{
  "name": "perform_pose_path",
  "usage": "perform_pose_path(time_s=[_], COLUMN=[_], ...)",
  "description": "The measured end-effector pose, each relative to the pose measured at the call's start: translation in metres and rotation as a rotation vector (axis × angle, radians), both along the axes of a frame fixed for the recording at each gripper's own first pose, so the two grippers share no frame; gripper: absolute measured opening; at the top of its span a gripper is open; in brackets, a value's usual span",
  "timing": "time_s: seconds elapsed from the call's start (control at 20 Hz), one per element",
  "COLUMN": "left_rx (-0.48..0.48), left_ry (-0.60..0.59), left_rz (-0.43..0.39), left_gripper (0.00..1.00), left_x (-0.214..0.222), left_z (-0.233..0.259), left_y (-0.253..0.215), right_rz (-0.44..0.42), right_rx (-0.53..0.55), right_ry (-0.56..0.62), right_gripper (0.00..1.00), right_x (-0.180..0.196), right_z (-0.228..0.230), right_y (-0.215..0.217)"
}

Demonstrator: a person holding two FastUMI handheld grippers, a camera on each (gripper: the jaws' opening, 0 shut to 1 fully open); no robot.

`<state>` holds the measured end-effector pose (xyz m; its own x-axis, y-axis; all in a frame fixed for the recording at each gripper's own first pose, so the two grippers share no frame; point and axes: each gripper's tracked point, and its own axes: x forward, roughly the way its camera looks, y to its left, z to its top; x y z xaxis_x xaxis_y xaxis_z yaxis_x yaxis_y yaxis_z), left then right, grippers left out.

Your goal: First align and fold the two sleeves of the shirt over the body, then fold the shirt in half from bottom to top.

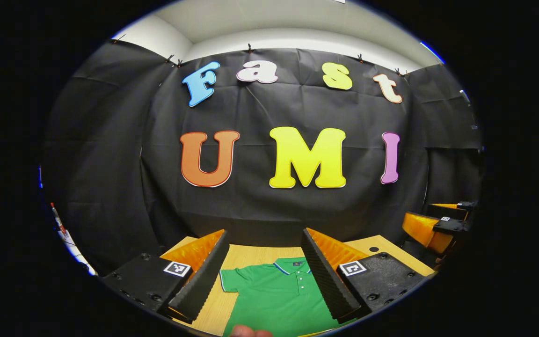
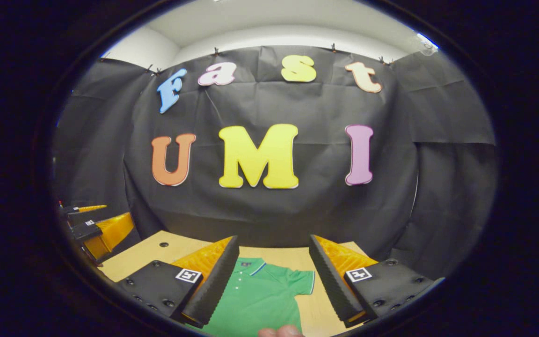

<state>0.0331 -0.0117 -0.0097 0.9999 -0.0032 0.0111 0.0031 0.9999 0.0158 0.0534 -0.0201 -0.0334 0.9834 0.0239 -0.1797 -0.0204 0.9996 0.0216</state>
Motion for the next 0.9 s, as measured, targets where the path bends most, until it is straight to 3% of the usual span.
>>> perform_pose_path(time_s=[0.3,0.45,0.8,0.85,0.9], left_rx=[-0.012,-0.027,-0.022,-0.019,-0.013], left_ry=[0.033,0.055,0.128,0.136,0.144], left_rz=[-0.019,-0.016,0.022,0.032,0.046], left_gripper=[0.99,0.99,0.99,0.99,0.99], left_x=[0.021,0.030,0.039,0.041,0.042], left_z=[-0.011,-0.020,-0.048,-0.051,-0.053], left_y=[-0.014,-0.015,0.001,0.003,0.008], right_rz=[0.062,0.024,-0.072,-0.093,-0.115], right_rx=[-0.006,0.003,0.177,0.204,0.221], right_ry=[0.320,0.468,0.763,0.801,0.832], right_gripper=[0.96,0.95,0.90,0.98,0.98], right_x=[0.034,0.052,0.114,0.126,0.138], right_z=[-0.072,-0.109,-0.194,-0.208,-0.224], right_y=[-0.018,-0.044,-0.079,-0.084,-0.091])
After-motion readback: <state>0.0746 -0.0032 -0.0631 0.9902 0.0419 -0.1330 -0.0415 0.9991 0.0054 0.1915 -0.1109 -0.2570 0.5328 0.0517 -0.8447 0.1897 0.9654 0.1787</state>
